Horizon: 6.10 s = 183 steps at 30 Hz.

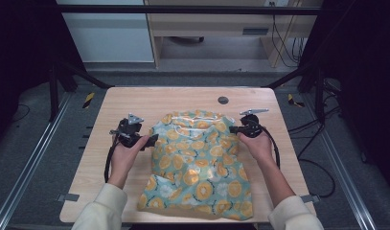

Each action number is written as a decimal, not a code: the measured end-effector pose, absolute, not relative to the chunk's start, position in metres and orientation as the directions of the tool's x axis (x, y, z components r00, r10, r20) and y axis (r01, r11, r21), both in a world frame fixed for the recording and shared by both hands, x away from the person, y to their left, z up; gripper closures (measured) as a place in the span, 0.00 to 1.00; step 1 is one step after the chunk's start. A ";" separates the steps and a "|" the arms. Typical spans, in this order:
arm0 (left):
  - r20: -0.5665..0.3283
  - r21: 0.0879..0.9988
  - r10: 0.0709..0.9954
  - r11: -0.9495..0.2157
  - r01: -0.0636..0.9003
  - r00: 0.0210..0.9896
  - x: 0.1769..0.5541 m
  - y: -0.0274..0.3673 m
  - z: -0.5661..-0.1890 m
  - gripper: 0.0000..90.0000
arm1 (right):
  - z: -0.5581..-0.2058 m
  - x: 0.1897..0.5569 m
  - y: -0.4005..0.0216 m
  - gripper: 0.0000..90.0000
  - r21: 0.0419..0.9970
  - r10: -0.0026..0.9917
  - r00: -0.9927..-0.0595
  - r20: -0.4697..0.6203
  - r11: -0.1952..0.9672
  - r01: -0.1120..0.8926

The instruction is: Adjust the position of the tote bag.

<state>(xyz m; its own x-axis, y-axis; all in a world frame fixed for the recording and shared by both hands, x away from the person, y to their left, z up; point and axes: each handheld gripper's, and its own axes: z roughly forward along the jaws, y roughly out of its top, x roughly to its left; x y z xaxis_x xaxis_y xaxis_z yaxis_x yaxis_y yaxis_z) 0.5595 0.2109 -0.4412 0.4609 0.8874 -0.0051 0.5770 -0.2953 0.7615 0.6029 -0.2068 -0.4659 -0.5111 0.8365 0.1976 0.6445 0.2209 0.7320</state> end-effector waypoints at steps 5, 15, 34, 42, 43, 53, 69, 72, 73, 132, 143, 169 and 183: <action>0.003 0.728 0.883 -0.323 0.604 0.469 0.569 0.205 -0.453 0.11 | -0.466 0.601 -0.204 1.00 0.728 0.833 -0.523 0.182 0.243 0.641; -0.008 0.667 0.890 -0.336 0.665 0.457 0.582 0.198 -0.477 0.09 | -0.467 0.597 -0.196 1.00 0.730 0.815 -0.552 0.175 0.269 0.628; 0.005 0.665 0.883 -0.353 0.658 0.469 0.580 0.195 -0.483 0.52 | -0.464 0.595 -0.199 1.00 0.733 0.812 -0.558 0.171 0.274 0.623; 0.012 0.671 0.857 -0.389 0.632 0.515 0.579 0.189 -0.485 0.88 | -0.464 0.594 -0.203 1.00 0.734 0.813 -0.558 0.169 0.273 0.621; 0.013 0.671 0.854 -0.393 0.628 0.520 0.579 0.190 -0.484 0.92 | -0.464 0.594 -0.203 1.00 0.734 0.813 -0.558 0.167 0.275 0.621; 0.001 0.682 0.845 -0.392 0.618 0.535 0.578 0.194 -0.482 1.00 | -0.459 0.591 -0.209 1.00 0.743 0.816 -0.554 0.166 0.266 0.614; -0.080 0.721 0.890 -0.260 0.642 0.450 0.582 0.214 -0.480 0.42 | -0.462 0.591 -0.209 1.00 0.739 0.817 -0.553 0.166 0.268 0.618; -0.088 0.690 0.874 -0.292 0.662 0.477 0.583 0.209 -0.485 0.30 | -0.462 0.591 -0.209 1.00 0.737 0.817 -0.551 0.168 0.267 0.621; -0.090 0.683 0.870 -0.301 0.666 0.486 0.583 0.208 -0.486 0.29 | -0.463 0.591 -0.209 1.00 0.737 0.817 -0.551 0.169 0.266 0.621; 0.135 0.763 0.808 -0.454 0.459 0.574 0.571 0.190 -0.420 1.00 | -0.409 0.579 -0.234 1.00 0.822 0.803 -0.593 0.059 0.298 0.486; 0.119 0.780 0.802 -0.440 0.444 0.586 0.570 0.190 -0.413 1.00 | -0.407 0.575 -0.239 1.00 0.830 0.801 -0.597 0.049 0.300 0.470; 0.201 0.812 0.747 -0.489 0.318 0.634 0.539 0.195 -0.397 1.00 | -0.398 0.544 -0.250 1.00 0.881 0.767 -0.641 0.033 0.280 0.381; 0.256 0.828 0.716 -0.509 0.235 0.650 0.514 0.201 -0.398 1.00 | -0.401 0.518 -0.251 1.00 0.894 0.742 -0.670 0.015 0.289 0.341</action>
